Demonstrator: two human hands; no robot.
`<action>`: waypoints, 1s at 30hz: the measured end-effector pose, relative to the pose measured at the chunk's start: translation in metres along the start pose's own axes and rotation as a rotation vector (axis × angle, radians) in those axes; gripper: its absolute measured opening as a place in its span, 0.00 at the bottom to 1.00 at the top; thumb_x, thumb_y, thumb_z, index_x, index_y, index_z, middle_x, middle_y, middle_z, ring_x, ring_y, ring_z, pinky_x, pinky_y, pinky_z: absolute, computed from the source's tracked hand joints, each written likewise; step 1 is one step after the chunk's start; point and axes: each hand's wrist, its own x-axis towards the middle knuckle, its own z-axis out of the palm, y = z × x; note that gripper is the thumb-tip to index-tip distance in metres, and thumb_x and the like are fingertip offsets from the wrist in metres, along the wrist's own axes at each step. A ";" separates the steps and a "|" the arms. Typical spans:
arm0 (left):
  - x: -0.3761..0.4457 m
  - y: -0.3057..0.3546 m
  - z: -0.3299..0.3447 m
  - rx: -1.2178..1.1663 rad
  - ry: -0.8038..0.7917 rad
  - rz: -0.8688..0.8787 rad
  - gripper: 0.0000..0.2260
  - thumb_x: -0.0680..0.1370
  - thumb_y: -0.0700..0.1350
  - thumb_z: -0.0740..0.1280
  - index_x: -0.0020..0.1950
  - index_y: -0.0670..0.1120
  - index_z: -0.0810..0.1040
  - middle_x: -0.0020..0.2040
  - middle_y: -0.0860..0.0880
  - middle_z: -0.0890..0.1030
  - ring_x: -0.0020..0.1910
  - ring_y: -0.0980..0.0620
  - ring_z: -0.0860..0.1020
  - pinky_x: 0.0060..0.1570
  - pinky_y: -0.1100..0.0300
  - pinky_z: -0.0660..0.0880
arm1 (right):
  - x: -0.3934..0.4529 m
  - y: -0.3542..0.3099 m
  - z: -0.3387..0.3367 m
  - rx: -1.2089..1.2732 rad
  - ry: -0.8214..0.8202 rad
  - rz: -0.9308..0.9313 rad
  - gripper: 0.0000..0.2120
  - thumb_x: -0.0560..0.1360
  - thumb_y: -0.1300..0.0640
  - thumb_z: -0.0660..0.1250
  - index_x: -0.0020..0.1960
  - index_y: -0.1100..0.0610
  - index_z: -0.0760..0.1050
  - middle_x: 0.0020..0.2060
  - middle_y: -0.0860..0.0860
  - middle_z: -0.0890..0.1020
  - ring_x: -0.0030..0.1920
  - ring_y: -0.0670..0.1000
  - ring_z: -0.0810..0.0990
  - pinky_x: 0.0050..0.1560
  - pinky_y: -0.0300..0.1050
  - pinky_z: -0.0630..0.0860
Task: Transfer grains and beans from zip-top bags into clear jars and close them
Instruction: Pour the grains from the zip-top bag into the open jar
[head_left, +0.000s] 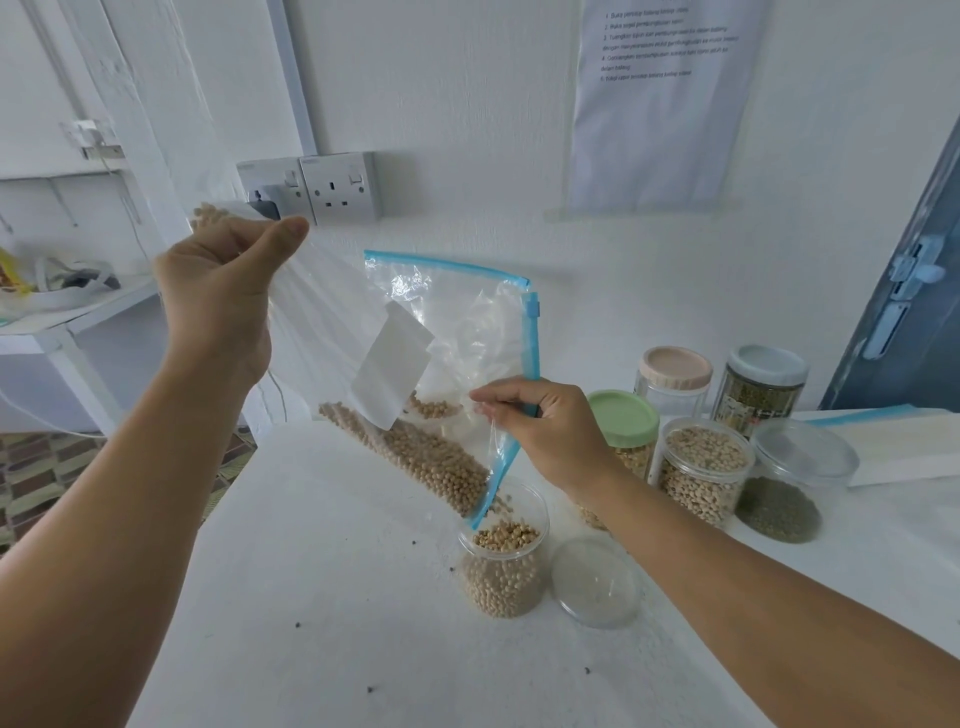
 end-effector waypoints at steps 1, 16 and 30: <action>0.000 0.000 0.000 0.003 0.005 -0.002 0.10 0.73 0.42 0.81 0.33 0.53 0.86 0.36 0.56 0.83 0.45 0.53 0.80 0.67 0.52 0.78 | 0.000 0.000 0.000 -0.002 -0.002 0.001 0.09 0.78 0.66 0.73 0.53 0.56 0.87 0.50 0.48 0.88 0.53 0.47 0.85 0.58 0.38 0.80; 0.002 0.003 0.000 -0.005 -0.005 0.001 0.09 0.73 0.42 0.81 0.35 0.53 0.87 0.38 0.54 0.84 0.48 0.50 0.81 0.67 0.53 0.78 | -0.002 -0.003 0.001 0.006 -0.003 -0.005 0.11 0.78 0.66 0.73 0.52 0.52 0.87 0.50 0.48 0.88 0.54 0.48 0.85 0.60 0.40 0.80; 0.003 0.006 0.003 -0.013 -0.020 0.010 0.11 0.73 0.41 0.80 0.34 0.53 0.87 0.37 0.56 0.84 0.48 0.52 0.82 0.68 0.52 0.77 | 0.001 -0.001 0.000 -0.001 0.010 -0.019 0.09 0.78 0.66 0.73 0.53 0.54 0.87 0.51 0.48 0.88 0.55 0.47 0.85 0.61 0.40 0.79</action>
